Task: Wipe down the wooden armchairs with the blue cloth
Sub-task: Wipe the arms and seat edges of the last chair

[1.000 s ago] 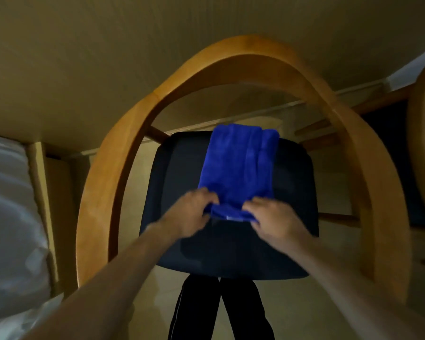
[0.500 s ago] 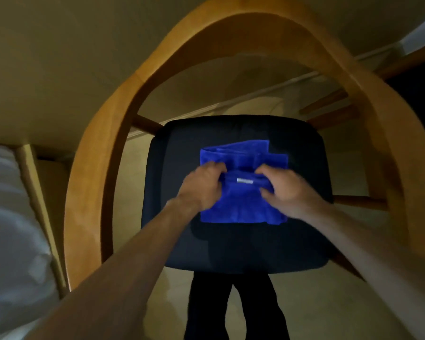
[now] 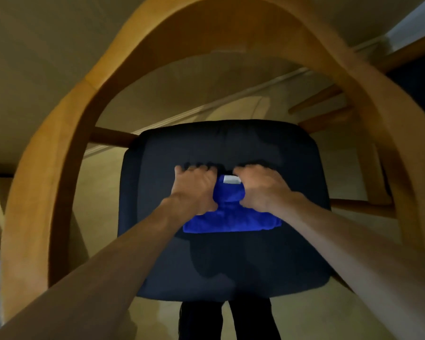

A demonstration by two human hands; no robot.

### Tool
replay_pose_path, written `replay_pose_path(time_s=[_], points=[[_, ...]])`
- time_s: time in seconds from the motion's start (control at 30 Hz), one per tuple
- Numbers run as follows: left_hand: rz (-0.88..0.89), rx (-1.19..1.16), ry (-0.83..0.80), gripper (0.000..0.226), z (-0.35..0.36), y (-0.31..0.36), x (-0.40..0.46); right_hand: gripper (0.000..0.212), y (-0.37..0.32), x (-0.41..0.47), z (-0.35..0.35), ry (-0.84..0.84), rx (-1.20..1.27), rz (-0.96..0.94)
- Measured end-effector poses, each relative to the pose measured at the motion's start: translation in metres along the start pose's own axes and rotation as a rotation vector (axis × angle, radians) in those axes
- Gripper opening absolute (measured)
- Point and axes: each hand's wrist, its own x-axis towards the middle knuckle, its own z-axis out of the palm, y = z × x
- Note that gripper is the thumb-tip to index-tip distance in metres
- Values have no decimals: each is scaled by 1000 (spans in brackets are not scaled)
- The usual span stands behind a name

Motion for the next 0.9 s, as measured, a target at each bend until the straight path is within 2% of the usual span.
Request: replay_pose_path(time_s=[0.03, 0.1, 0.17, 0.27, 0.33, 0.43, 0.47, 0.53, 0.6, 0.67, 0.7, 0.8, 0.9], points=[[-5, -103, -95, 66, -7, -2, 1, 29, 1, 1, -8, -72, 4, -7], [-25, -237, -218, 56, -28, -9, 7, 23, 3, 6, -30, -113, -28, -67], [-33, -223, -103, 48, -56, -20, 23, 32, 4, 22, -54, -5, -58, -140], [-1, -107, 234, 39, -99, -31, 49, 49, 7, 48, -90, 220, -25, -163], [27, -94, 401, 43, -118, -34, 59, 56, 10, 62, -105, 382, 9, -170], [89, -168, 435, 54, -108, -35, 64, 64, 13, 69, -100, 480, -7, -194], [101, -214, 385, 59, -99, -34, 63, 69, 14, 69, -92, 448, 23, -177], [96, -248, 226, 76, -76, -30, 60, 90, 16, 66, -70, 254, 130, -94], [57, -115, 95, 105, -54, -26, 60, 112, 17, 65, -50, 74, 130, -41], [11, -89, 43, 125, -44, -22, 64, 119, 19, 70, -45, 41, 72, -26], [-12, -103, 37, 128, -47, -22, 68, 119, 21, 74, -50, 57, 12, -20], [-59, 40, 100, 107, -67, -30, 77, 108, 25, 82, -72, 68, -164, -41], [-53, 43, 91, 87, -87, -37, 85, 84, 31, 86, -88, 35, -61, -102]])
